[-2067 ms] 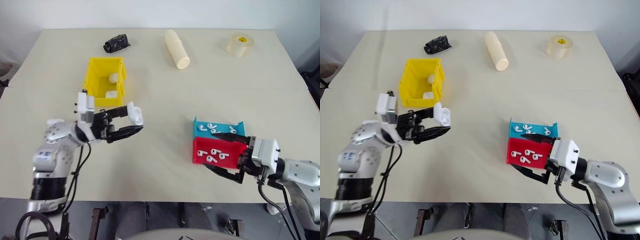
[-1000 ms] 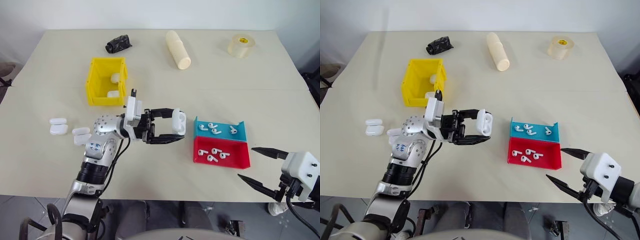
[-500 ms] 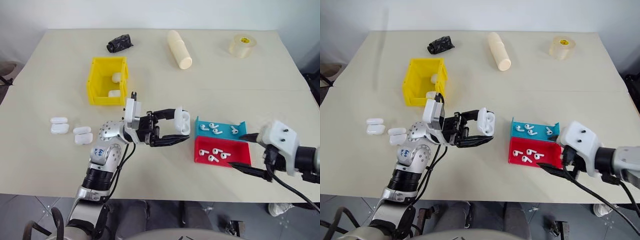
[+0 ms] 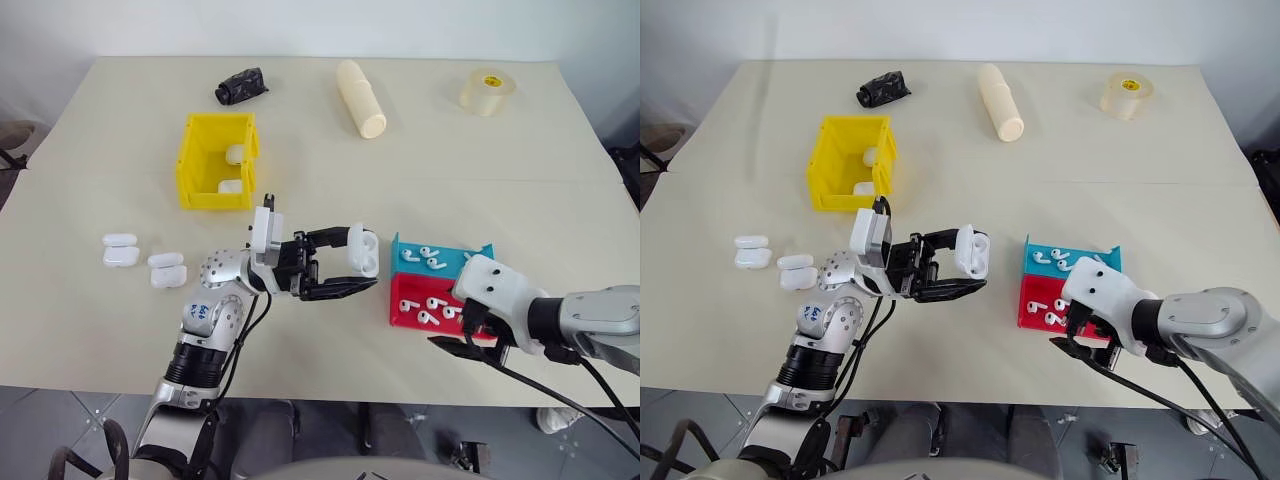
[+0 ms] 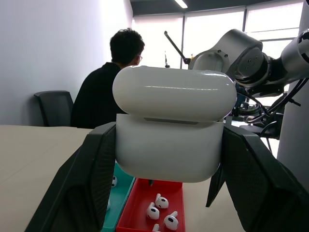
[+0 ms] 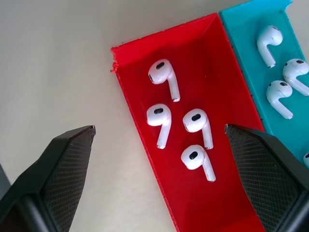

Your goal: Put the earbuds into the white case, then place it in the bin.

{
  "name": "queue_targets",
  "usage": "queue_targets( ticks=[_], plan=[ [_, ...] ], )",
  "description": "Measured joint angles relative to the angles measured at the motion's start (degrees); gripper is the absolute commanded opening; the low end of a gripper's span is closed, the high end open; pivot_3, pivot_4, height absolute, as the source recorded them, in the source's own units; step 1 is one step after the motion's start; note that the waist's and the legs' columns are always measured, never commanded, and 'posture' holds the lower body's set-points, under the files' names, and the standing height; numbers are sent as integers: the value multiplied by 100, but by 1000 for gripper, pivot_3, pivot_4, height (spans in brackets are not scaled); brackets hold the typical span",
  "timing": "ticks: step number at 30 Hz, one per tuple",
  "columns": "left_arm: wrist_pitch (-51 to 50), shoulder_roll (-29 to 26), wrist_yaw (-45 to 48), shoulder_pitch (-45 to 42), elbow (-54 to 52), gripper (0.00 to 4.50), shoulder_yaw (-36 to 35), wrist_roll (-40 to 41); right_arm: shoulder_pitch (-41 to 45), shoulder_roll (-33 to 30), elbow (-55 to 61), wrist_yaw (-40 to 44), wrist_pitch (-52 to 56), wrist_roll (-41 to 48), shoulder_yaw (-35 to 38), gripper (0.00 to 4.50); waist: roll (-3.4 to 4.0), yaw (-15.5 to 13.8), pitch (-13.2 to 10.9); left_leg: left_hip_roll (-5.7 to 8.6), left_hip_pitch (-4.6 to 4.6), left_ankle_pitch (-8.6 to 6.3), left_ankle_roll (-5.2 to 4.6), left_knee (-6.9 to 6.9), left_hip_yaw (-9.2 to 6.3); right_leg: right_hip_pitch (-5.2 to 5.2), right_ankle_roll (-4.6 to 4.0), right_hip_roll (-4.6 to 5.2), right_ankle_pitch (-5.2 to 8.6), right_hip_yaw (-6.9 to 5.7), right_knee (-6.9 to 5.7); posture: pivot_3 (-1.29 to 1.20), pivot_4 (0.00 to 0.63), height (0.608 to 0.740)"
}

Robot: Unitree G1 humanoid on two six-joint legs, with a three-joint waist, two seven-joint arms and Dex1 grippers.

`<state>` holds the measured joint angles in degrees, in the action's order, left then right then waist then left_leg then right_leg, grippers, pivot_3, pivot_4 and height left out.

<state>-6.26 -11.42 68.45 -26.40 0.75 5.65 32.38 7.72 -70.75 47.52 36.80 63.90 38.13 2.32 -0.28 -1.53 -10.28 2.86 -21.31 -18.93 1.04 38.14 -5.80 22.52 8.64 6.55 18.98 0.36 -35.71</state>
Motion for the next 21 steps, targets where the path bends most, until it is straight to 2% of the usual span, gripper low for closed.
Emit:
queue_targets(
  ticks=[6,10,14,19,21],
  plan=[
    [-5,-43,9,0,0,2835,0,0,-126,-566,-383,600,-864,-744,-217,4500,0,4,0,21,0,0,0,-2,2,1,0,-1,0,0,0,0,150,740],
    [-7,-38,6,1,-6,2835,9,0,27,-704,-905,1084,-1553,-1235,-438,4500,0,12,0,20,0,0,0,-2,3,2,0,-1,0,0,0,0,150,740],
    [-17,-29,5,10,-28,2835,66,0,379,-694,-1268,1508,-2095,-1691,-883,3631,0,21,0,17,1,0,1,-3,3,4,0,-2,0,1,-1,0,150,740],
    [-16,-40,6,18,-38,2835,107,0,642,-500,-1657,1832,-2549,-2194,-1320,1860,0,17,0,18,0,0,1,-2,3,4,0,0,0,2,-1,0,150,740],
    [-16,-56,5,20,-38,2835,104,0,709,-463,-1759,1948,-2653,-2355,-1373,1860,0,16,0,18,0,0,1,-2,2,5,0,1,0,2,-1,0,150,740]
  ],
)
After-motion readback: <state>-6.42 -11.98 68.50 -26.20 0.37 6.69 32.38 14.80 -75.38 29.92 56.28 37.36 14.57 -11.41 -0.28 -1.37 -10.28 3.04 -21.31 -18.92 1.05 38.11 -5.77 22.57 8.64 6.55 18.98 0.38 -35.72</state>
